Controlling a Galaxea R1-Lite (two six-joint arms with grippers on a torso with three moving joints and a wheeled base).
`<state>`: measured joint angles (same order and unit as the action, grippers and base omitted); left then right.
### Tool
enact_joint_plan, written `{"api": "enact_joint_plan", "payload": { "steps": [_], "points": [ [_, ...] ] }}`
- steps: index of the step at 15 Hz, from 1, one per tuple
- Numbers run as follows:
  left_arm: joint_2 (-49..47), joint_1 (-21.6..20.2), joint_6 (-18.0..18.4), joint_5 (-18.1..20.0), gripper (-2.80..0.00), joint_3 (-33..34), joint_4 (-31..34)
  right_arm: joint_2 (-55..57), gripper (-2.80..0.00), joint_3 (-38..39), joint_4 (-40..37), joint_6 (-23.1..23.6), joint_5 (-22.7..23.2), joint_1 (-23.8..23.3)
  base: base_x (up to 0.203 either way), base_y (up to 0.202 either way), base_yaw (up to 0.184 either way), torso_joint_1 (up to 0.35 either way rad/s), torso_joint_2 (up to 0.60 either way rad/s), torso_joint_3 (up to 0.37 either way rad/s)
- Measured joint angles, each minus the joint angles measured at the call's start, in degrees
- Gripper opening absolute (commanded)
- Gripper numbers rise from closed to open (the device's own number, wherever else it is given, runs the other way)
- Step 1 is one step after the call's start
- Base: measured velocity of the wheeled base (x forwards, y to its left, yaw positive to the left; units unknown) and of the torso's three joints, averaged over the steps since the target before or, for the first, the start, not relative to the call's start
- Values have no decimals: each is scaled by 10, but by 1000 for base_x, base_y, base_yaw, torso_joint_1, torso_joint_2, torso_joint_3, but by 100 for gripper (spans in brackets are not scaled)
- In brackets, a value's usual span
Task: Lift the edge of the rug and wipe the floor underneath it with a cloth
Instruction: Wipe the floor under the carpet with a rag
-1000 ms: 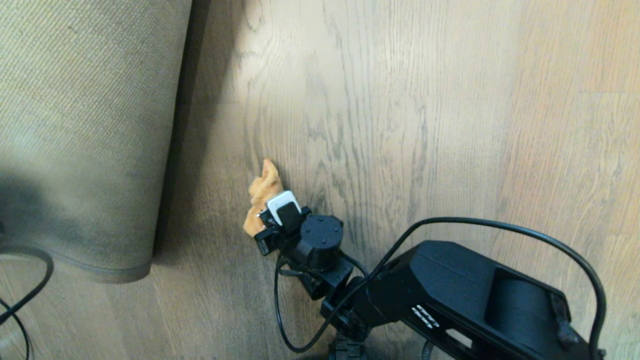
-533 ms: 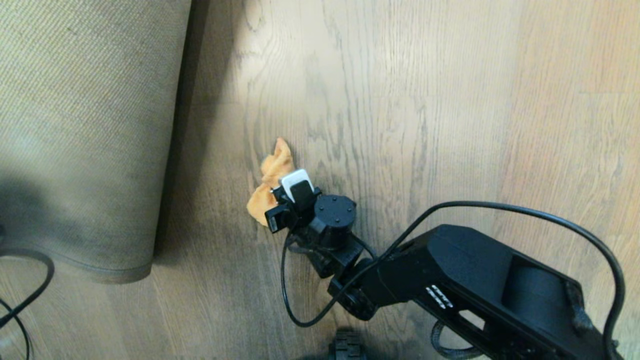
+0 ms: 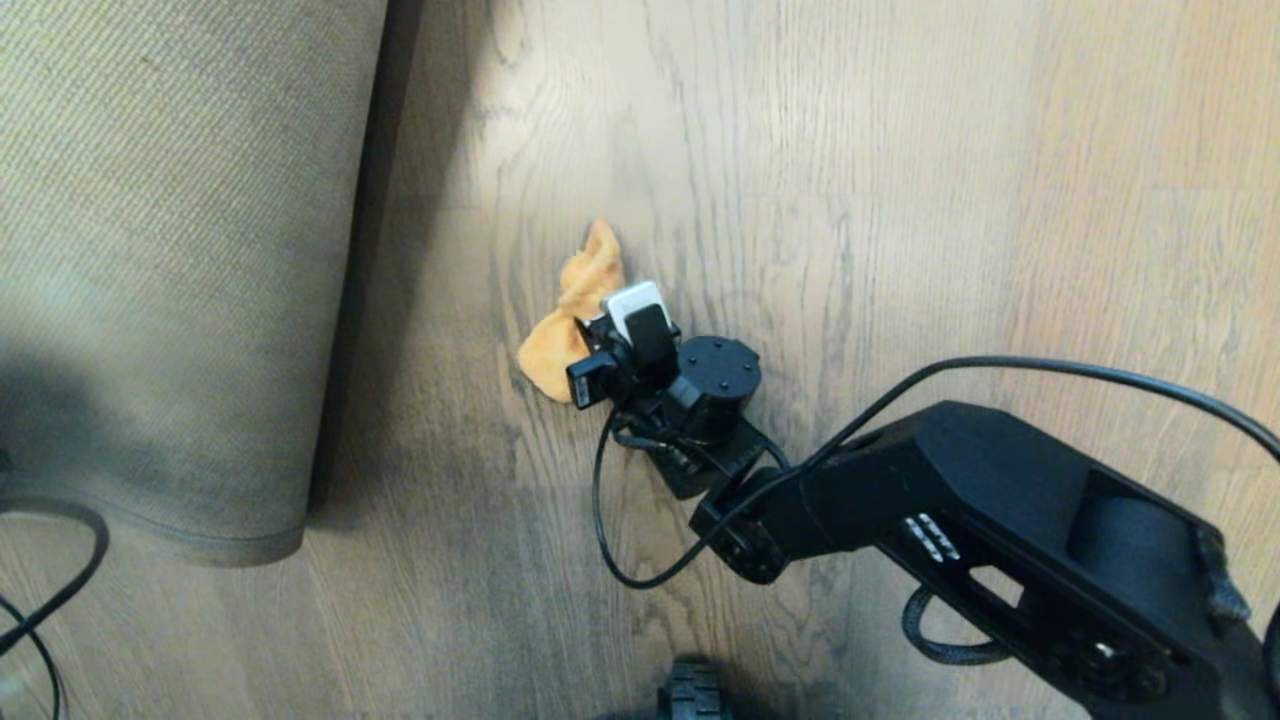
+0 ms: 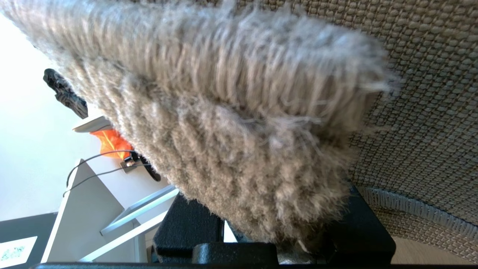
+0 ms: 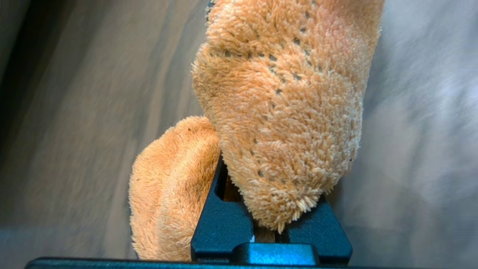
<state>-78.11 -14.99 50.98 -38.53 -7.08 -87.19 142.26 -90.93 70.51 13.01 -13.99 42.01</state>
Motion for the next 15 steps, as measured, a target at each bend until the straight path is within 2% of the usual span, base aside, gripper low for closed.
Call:
{"api": "enact_joint_plan", "payload": {
  "steps": [6, 9, 12, 15],
  "points": [
    [-1, 0, 0, 0, -280, 1, 0, -21, -280, -1, -4, 0, 1, -47, 0, 0, 0, 0, 0, 0],
    [-2, 0, 0, 0, -280, 1, 0, -30, -280, -1, -13, 0, -1, -53, 0, 0, 0, 0, 0, 0],
    [-3, 0, 0, 0, -280, 1, 0, -35, -280, 5, -14, 7, -6, -40, 0, 0, 0, 0, 0, 0],
    [-3, 0, 0, 0, -280, 1, 0, -39, -280, 17, -19, 20, -8, -5, 0, 0, 0, 0, 0, 0]
  ]
}}
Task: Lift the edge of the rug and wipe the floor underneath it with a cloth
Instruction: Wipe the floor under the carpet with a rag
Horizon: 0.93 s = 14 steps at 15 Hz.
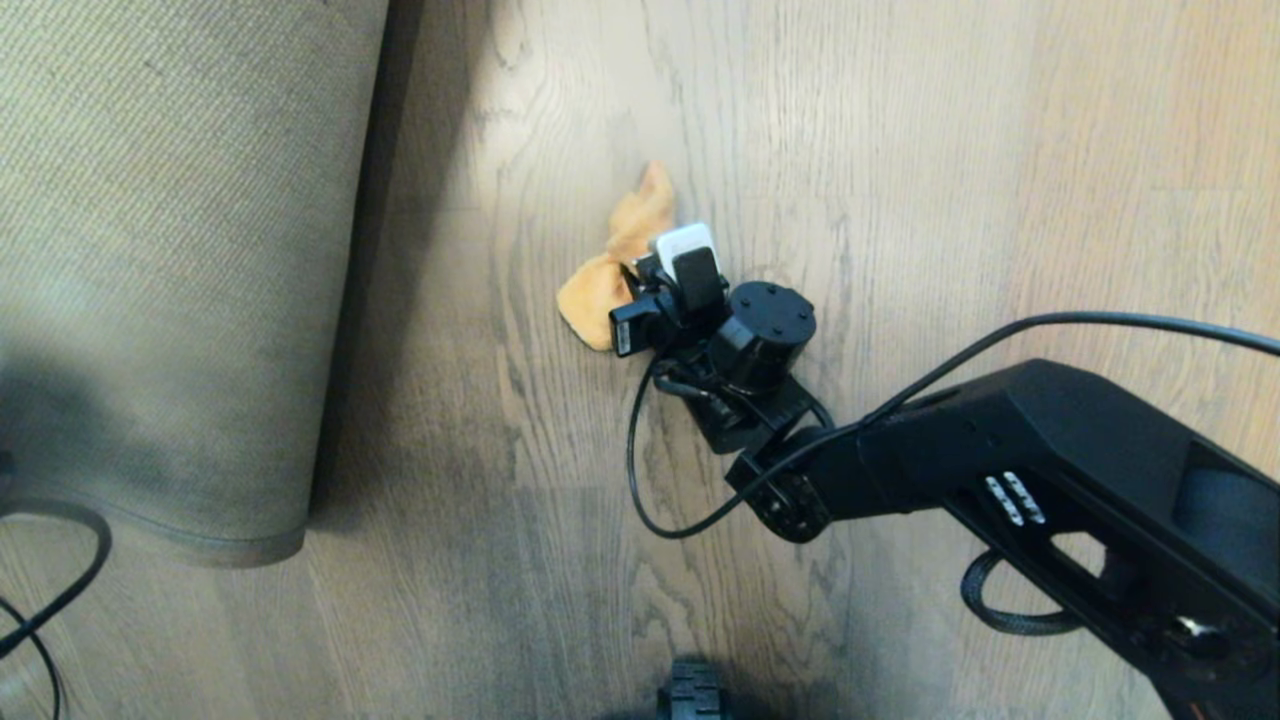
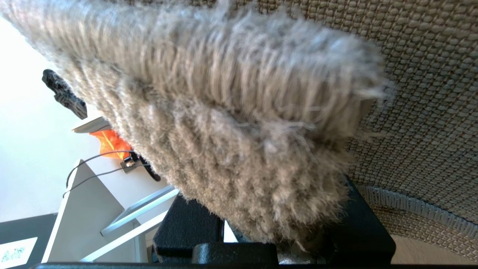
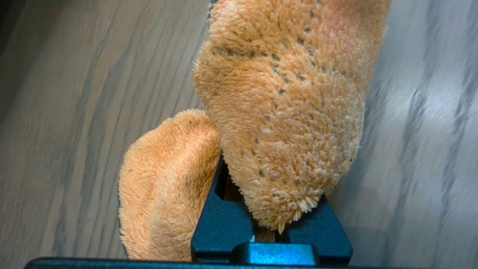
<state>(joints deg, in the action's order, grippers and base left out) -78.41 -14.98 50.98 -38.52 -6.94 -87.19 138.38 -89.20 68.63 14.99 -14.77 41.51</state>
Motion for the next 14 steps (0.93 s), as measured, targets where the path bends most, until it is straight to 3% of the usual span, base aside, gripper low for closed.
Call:
{"api": "enact_joint_plan", "payload": {
  "steps": [7, 14],
  "points": [
    [0, 0, 0, 0, -280, 0, 0, -13, -280, 119, 30, 19, 2, 114, 0, 0, 0, 0, 0, 0],
    [0, 1, -2, 1, -280, 7, 0, -12, -280, 151, 47, 26, 2, 141, 0, 0, 0, 0, 0, 0]
  ]
}}
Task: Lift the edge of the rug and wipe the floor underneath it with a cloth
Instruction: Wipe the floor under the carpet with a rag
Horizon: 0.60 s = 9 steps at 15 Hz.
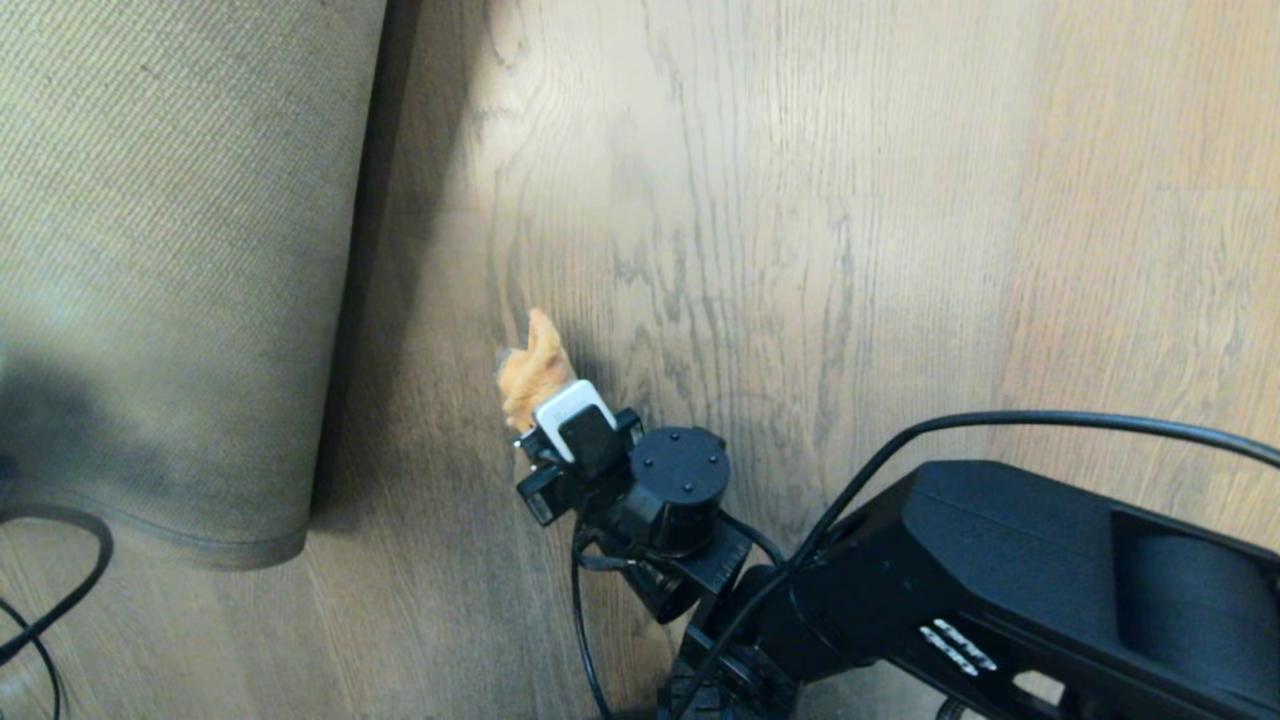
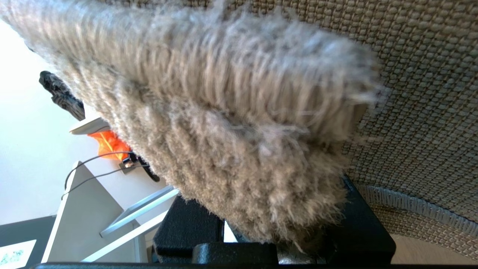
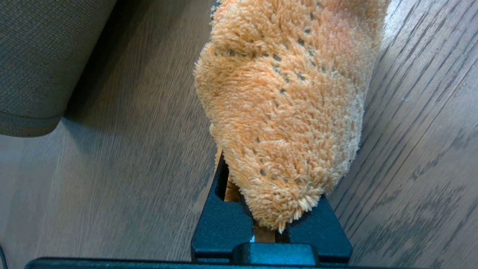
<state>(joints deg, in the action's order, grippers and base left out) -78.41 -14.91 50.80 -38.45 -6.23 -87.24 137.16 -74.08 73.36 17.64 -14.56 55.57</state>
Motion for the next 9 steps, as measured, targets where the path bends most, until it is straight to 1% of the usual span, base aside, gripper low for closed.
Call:
{"api": "enact_joint_plan", "payload": {
  "steps": [4, 9],
  "points": [
    [0, 0, 1, 0, -280, 1, 0, 19, -280, 5, 13, -1, 1, -2, 0, 0, 0, 0, 0, 0],
    [-5, 0, 1, 0, -280, 1, 0, 38, -280, 0, 14, 0, 1, -41, 0, 0, 0, 0, 0, 0]
  ]
}}
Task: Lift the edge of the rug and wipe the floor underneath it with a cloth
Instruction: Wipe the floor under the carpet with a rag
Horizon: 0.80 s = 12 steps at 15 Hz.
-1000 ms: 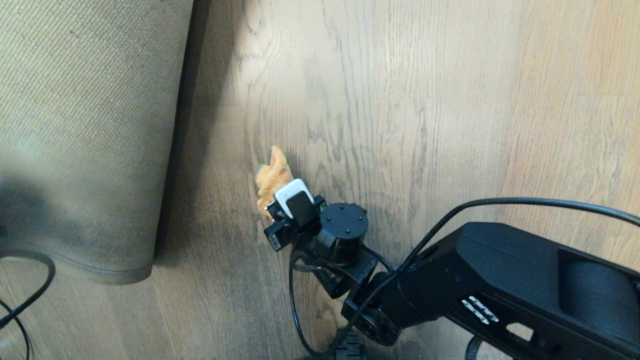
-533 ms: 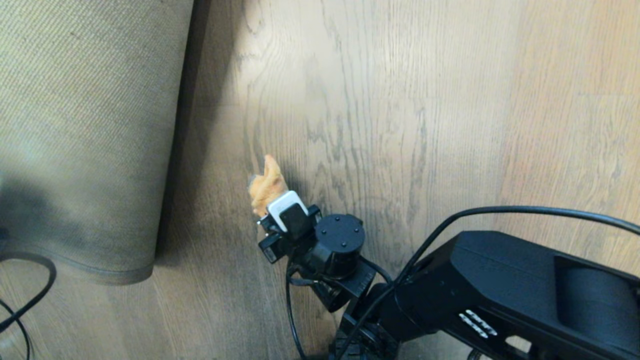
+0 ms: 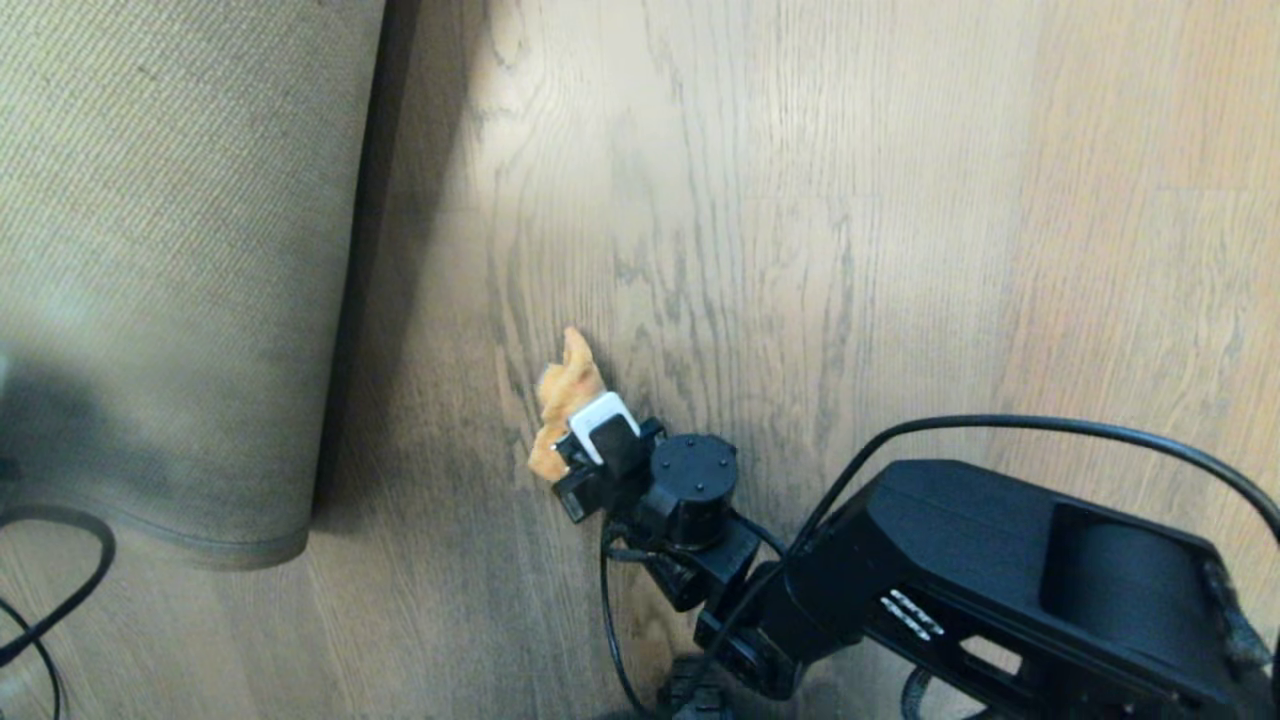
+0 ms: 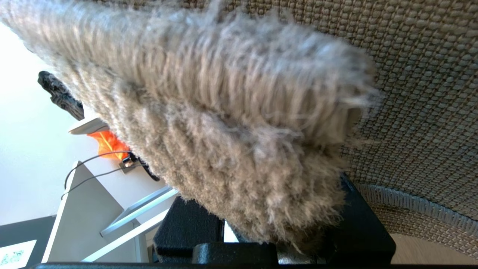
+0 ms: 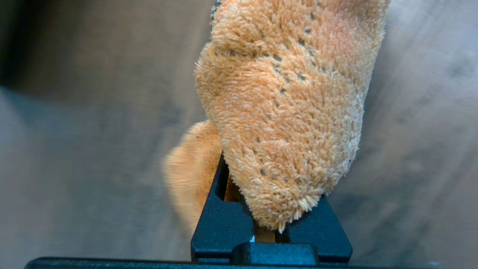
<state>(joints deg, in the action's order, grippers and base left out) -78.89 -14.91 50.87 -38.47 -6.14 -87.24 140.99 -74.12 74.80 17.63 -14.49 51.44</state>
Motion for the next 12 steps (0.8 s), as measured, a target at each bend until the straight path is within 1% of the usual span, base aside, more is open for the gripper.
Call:
{"api": "enact_joint_plan", "payload": {
  "steps": [6, 12],
  "points": [
    [-5, 0, 0, 0, -280, 0, 0, -7, -280, -44, -5, 6, 3, -53, 0, 0, 0, 0, 0, 0],
    [-6, 0, -2, 0, -280, 0, 0, -25, -280, -92, -19, 6, 3, -85, 0, 0, 0, 0, 0, 0]
  ]
}}
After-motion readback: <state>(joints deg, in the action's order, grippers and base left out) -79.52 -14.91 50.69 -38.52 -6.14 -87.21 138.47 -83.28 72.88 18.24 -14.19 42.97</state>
